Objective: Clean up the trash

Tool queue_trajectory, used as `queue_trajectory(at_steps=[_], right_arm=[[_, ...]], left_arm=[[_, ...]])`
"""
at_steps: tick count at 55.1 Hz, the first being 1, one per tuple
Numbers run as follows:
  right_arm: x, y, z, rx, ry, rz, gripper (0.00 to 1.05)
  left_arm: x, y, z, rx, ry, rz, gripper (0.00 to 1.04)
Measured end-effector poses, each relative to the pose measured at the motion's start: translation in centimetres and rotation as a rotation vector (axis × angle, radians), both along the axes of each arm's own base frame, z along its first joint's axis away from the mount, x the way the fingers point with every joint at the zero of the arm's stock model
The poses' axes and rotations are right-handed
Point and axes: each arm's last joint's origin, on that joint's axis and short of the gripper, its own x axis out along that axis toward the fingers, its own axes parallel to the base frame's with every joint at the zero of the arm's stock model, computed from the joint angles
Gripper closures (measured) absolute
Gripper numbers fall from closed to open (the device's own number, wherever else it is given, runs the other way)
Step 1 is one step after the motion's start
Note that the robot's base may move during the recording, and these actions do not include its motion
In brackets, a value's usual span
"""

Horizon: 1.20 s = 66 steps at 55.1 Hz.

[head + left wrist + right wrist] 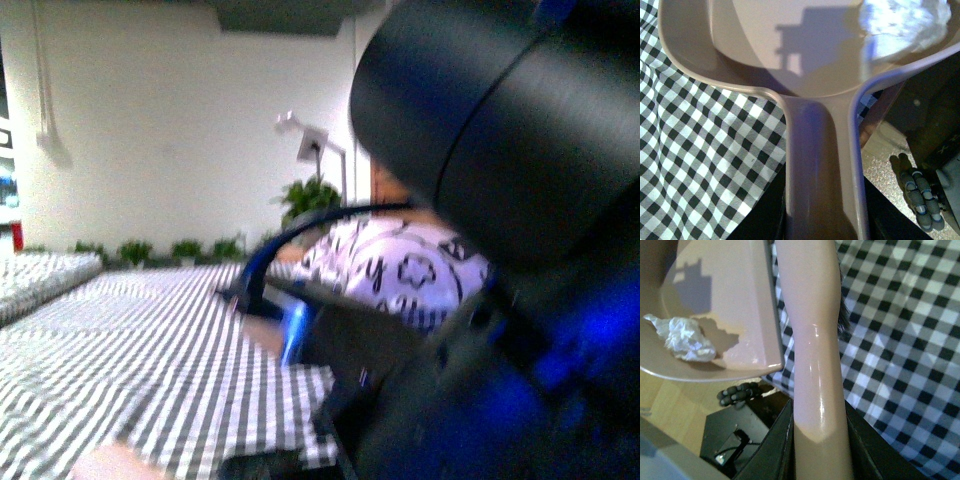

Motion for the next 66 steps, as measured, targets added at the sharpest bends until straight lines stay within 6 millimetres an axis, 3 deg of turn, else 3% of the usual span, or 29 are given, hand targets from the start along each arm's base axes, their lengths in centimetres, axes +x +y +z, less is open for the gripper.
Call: queue_trajectory(at_steps=[11, 24, 30, 38, 47, 66], right_arm=[[1.4, -1.3, 0.6, 0.051, -0.082, -0.091, 0.82], [4.8, -5.2, 1.0, 0.049, -0.217, -0.279, 0.82], [6.1, -7.3, 1.0, 0.04, -0.274, -0.348, 0.82], [7.2, -9.7, 2.0, 0.053, -0.341, -0.404, 0.82], [7.4, -12.9, 3.7, 0.072, -0.406, -0.462, 0.82], [6.3, -16.3, 8.3, 0.157, -0.521, -0.522, 0.82]], left_arm=[[0.0, 0.0, 0.0, 0.0, 0.0, 0.0, 0.79], [0.0, 0.0, 0.0, -0.004, -0.006, 0.002, 0.79], [0.2, 0.0, -0.4, -0.001, -0.136, 0.05, 0.79], [1.0, 0.4, 0.8, 0.013, -0.259, 0.144, 0.79], [1.8, 0.9, 2.3, -0.046, -0.38, 0.246, 0.79], [2.6, 0.6, 5.3, -0.131, -0.583, 0.421, 0.79]])
